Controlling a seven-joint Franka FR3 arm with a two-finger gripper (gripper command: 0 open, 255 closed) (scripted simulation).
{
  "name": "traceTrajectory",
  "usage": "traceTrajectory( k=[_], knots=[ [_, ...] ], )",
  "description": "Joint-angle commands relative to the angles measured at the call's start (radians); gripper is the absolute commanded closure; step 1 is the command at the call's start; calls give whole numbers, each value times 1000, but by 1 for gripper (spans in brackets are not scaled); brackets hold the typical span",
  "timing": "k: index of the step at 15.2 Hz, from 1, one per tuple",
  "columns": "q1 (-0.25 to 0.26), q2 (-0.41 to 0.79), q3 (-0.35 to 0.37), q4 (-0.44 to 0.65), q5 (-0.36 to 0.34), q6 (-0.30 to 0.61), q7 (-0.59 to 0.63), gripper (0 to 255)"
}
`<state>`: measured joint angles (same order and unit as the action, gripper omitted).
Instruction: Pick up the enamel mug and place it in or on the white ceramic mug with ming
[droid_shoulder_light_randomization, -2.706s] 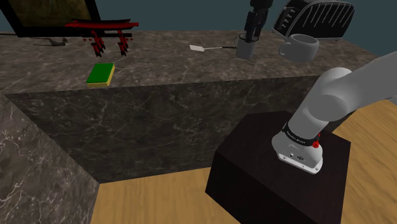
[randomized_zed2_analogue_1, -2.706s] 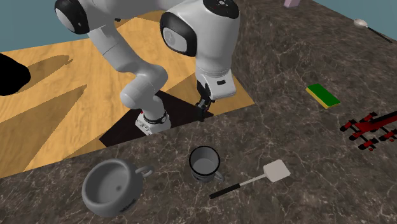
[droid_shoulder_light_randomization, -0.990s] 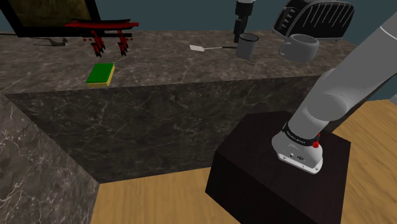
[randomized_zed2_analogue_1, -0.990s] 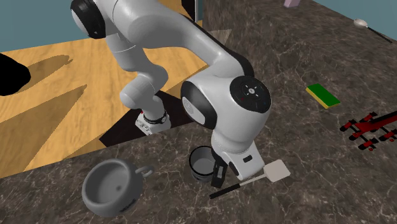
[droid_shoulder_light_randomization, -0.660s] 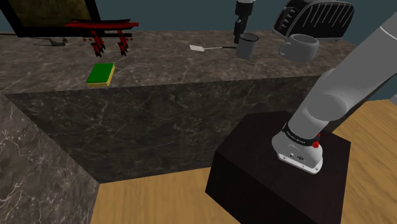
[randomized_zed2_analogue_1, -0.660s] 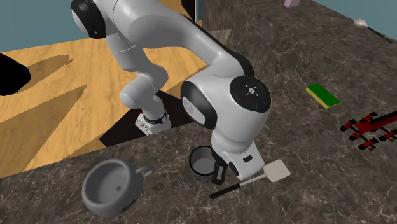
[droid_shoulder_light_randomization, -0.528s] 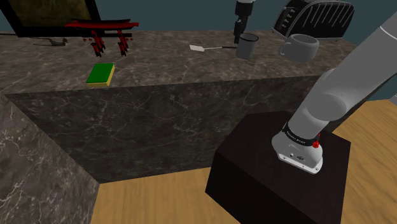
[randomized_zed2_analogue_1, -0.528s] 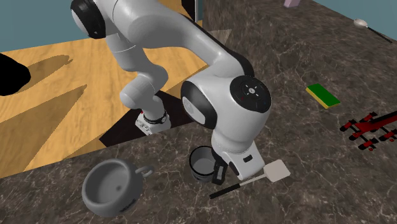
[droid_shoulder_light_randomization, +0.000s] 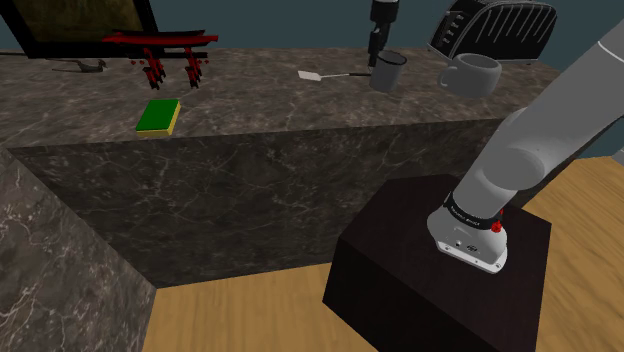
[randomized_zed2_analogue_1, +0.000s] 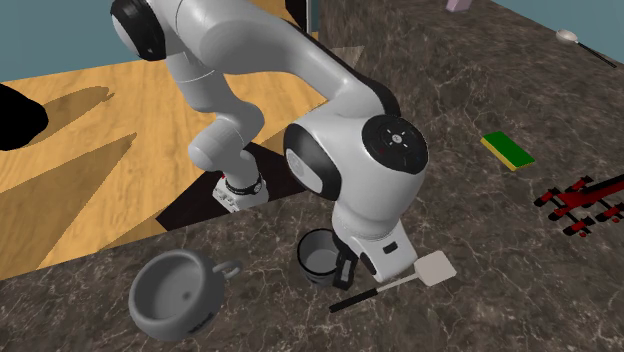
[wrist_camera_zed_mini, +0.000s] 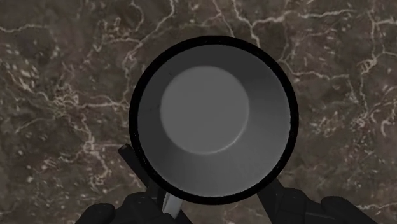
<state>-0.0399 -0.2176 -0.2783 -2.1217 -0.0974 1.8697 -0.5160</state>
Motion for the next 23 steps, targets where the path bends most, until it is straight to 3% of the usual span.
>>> traceTrajectory(
  k=[1,19,20,23],
  knots=[
    [1,-3,1,21,0,-25,0,255],
    [6,-1,10,240,7,-241,-8,255],
    [6,-1,10,240,7,-241,-8,0],
    [36,28,22,198,21,-194,-99,0]
  ],
)
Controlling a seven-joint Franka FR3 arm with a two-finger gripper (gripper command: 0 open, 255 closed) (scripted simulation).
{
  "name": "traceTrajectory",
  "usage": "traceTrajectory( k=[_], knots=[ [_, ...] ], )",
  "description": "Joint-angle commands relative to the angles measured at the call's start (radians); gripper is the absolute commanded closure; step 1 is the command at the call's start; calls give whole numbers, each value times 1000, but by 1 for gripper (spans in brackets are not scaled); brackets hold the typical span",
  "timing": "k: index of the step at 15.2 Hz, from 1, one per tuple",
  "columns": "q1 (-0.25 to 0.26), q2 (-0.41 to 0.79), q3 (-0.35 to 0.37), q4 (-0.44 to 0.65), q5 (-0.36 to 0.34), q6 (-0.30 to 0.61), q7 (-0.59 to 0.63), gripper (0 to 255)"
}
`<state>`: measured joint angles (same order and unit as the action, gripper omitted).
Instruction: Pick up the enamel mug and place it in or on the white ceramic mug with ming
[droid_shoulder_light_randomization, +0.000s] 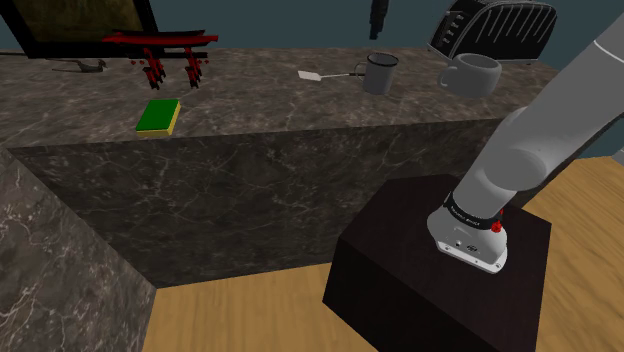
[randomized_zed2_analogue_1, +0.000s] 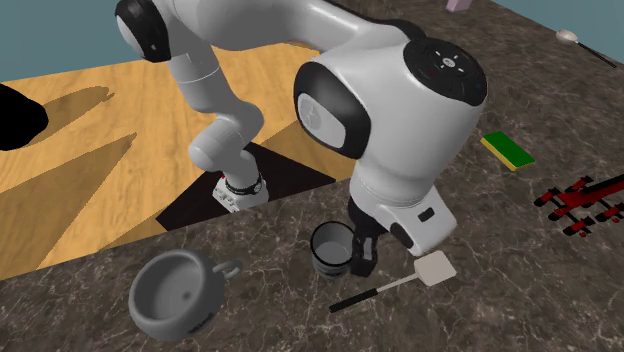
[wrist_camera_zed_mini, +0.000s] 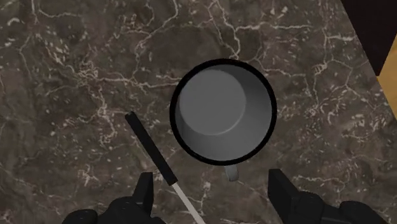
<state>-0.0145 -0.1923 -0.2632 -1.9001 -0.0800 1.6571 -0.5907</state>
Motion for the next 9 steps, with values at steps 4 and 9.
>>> traceTrajectory(
  k=[4,9],
  knots=[
    [40,27,21,-82,15,78,-113,0],
    [39,26,19,-150,14,146,-112,0]
  ],
)
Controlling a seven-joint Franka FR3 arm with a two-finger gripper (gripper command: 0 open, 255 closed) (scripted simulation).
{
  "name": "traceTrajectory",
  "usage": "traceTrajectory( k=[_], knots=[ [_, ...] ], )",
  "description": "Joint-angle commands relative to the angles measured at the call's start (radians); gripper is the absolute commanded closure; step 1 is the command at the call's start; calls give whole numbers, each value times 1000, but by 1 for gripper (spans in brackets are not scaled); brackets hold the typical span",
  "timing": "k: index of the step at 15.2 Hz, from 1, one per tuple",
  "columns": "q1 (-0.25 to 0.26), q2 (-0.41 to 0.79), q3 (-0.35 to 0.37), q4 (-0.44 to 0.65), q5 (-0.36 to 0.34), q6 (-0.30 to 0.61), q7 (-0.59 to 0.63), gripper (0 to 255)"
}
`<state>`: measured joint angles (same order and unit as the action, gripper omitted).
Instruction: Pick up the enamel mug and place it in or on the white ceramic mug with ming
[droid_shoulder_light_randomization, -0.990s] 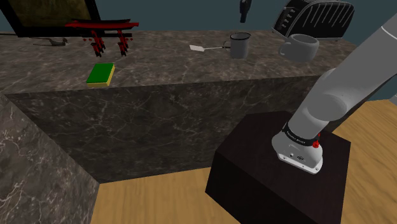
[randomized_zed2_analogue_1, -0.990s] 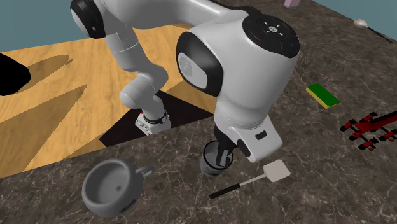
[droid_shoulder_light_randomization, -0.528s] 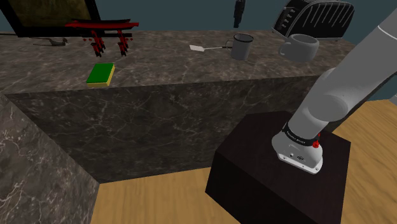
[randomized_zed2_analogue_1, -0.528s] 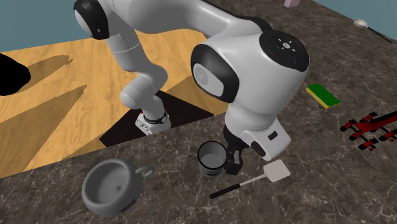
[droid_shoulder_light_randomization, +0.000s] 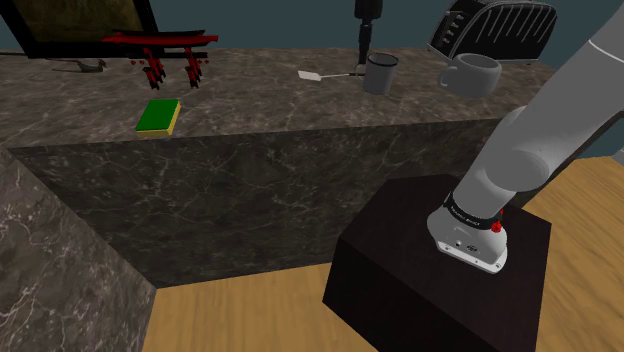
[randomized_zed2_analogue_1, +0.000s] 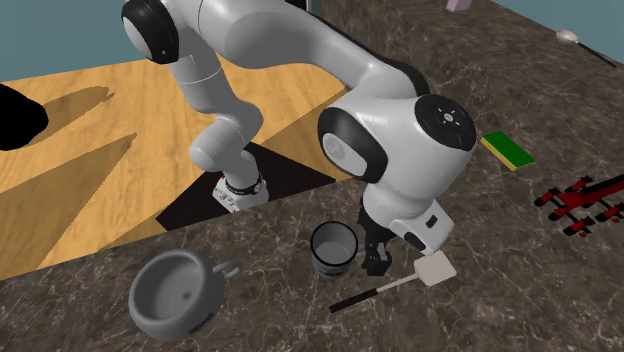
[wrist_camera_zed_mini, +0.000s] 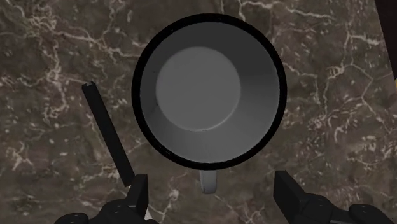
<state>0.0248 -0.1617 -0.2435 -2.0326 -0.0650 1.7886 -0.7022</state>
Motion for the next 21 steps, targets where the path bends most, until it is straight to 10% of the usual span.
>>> traceTrajectory(
  k=[1,10,11,21],
  knots=[
    [-1,-4,-1,-31,-2,28,0,0],
    [-1,-3,-1,-38,-2,35,0,0],
    [-1,-3,-1,-38,-2,35,0,255],
    [-1,-5,-1,-27,-2,22,0,255]
  ],
)
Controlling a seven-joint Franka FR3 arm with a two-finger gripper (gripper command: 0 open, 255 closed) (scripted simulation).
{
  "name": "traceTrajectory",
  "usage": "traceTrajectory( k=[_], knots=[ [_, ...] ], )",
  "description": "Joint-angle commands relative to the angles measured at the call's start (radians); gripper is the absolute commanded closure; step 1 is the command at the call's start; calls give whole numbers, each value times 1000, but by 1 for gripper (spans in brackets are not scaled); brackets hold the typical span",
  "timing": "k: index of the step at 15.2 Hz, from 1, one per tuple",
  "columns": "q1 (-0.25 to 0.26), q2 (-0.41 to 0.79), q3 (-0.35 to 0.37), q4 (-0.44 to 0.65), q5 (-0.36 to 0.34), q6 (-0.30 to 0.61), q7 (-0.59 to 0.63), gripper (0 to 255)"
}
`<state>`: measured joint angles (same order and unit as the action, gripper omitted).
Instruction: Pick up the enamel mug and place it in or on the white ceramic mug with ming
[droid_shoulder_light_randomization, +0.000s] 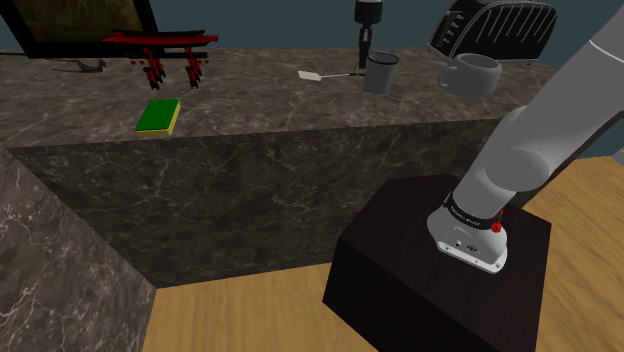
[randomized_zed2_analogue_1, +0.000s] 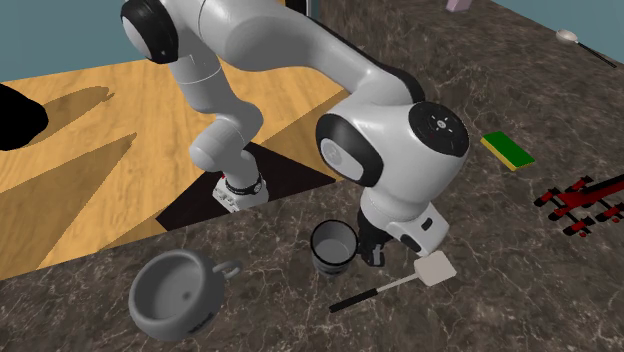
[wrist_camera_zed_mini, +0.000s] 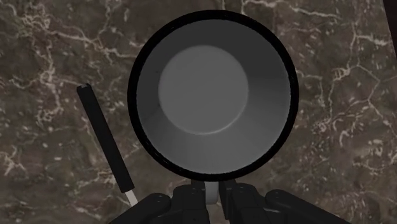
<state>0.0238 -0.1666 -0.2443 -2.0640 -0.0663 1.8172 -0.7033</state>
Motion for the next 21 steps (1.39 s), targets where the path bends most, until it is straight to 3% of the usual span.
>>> traceTrajectory(
  k=[1,21],
  knots=[
    [0,-3,1,16,-1,-20,1,255],
    [4,9,6,298,5,-290,-9,255]
  ],
)
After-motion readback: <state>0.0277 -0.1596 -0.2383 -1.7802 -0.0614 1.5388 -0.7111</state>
